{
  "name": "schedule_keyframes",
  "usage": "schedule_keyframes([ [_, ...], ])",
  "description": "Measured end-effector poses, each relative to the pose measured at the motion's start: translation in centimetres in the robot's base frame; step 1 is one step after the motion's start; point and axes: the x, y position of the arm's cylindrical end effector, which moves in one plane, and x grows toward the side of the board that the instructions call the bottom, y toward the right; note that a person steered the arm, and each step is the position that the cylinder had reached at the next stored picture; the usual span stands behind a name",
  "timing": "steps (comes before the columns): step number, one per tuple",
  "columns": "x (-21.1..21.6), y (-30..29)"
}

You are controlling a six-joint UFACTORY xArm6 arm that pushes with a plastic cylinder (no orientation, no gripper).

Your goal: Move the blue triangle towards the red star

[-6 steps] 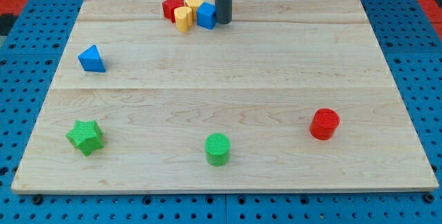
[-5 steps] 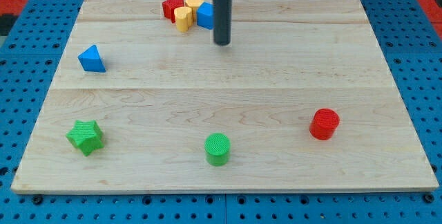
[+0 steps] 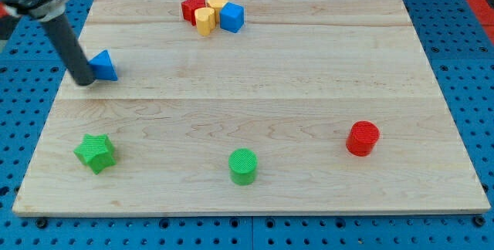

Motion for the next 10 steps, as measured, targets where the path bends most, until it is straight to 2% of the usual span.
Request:
schedule_keyframes([
  [2,-5.4,6.9],
  [3,-8.7,7.4],
  [4,-9.6,4.7],
  [5,-10.5,6.0],
  [6,-10.5,9.8],
  [7,-5.2,7.3],
  [8,0.9,10.6],
  [10,17.5,12.5],
])
